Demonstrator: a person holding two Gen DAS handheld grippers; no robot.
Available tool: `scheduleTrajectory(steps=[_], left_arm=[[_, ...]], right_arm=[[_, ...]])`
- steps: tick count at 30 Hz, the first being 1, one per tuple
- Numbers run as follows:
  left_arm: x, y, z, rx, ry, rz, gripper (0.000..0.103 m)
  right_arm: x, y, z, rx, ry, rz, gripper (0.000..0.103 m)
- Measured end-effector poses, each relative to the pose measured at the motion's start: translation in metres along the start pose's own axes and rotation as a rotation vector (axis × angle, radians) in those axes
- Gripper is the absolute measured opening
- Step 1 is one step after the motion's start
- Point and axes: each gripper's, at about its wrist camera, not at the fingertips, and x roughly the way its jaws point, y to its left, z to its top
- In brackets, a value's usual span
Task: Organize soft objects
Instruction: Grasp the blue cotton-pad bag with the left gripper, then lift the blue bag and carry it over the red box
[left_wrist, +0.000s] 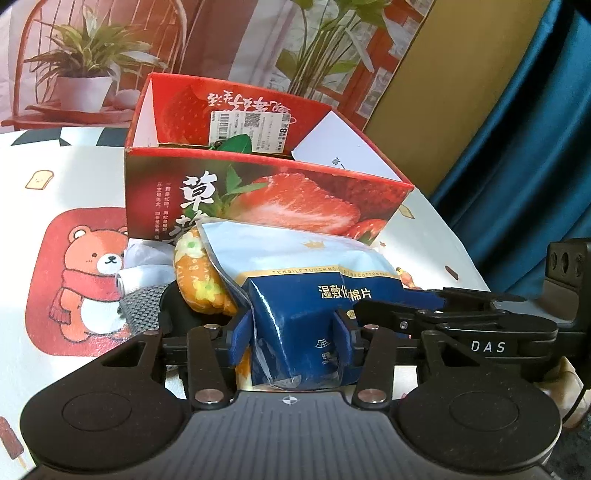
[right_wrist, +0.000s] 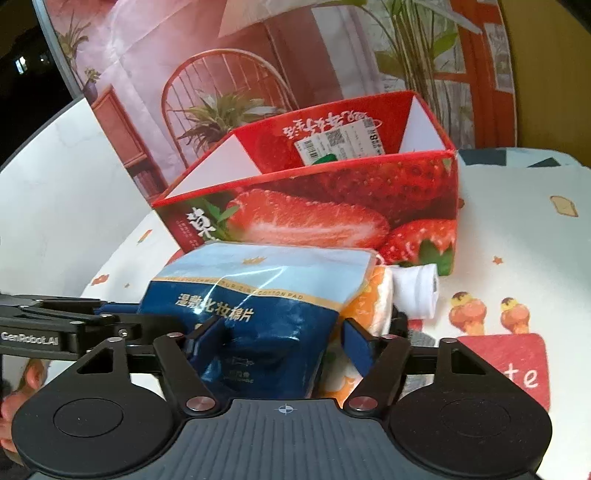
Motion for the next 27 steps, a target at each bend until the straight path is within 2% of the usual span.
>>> scheduleTrajectory(steps=[1,12,22,27], left_arm=[[0.0,0.001,0.0,-0.002,-0.001,0.001,0.049],[-0.009,0.001,-0.007,-0.031,-0.027,0.019,0.047],[-0.015,0.018,-0.019,-0.105,-0.036,0.016,0.047],[-0.014,0.016,-0.018,-0.095,-0.04,0.019,0.046]], right_arm=[[0.0,0.002,0.0,-0.003,0.002,0.004,0.058],[-0.001,0.021,-0.004,-0.046,-0.017,-0.008,0.054],[0.004,0.034,-0.018,-0.057,-0.049,0.003,0.054],[0.006,0.033,-0.019,-0.05,-0.044,0.007,0.054]])
